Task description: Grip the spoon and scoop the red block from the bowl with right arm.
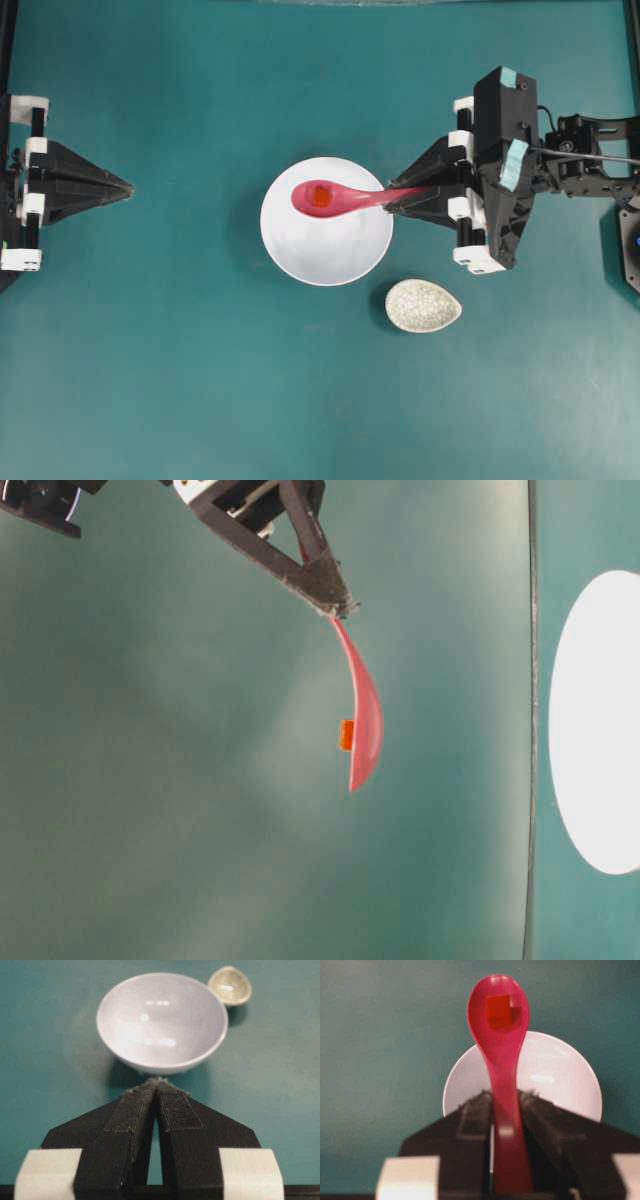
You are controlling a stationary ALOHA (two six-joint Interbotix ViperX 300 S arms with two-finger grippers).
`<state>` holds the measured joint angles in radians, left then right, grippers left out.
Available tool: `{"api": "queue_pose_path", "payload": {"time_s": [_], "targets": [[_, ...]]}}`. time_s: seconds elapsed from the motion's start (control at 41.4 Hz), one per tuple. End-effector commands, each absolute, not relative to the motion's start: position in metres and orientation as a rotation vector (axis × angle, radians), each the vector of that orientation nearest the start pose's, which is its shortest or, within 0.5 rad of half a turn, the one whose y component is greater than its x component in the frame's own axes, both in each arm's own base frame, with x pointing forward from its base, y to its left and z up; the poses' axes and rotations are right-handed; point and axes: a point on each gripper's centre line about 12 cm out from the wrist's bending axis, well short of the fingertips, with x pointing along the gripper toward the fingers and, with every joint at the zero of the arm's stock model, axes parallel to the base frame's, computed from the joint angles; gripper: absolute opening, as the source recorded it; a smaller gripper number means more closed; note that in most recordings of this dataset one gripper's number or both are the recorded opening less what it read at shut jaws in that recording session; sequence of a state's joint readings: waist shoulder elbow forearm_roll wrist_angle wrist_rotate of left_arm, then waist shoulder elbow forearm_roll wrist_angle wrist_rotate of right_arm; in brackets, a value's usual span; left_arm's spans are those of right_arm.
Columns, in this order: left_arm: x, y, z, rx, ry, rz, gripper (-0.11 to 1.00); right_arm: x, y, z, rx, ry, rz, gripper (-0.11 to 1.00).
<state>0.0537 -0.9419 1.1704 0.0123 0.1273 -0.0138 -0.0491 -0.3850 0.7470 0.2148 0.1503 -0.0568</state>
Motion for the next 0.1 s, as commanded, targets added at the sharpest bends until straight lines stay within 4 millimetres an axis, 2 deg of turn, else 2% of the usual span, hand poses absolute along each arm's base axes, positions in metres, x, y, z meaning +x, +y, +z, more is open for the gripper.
{"api": "queue_pose_path", "payload": {"time_s": [0.0, 0.072], "targets": [[0.1976, 0.0111, 0.2496, -0.011, 0.334, 0.057, 0.0, 0.3253, -0.0114, 0.2738, 0.168, 0.473, -0.052, 0.23], [0.1976, 0.0111, 0.2496, -0.012, 0.334, 0.057, 0.0, 0.3253, -0.0114, 0.2738, 0.17, 0.473, -0.052, 0.23]]}}
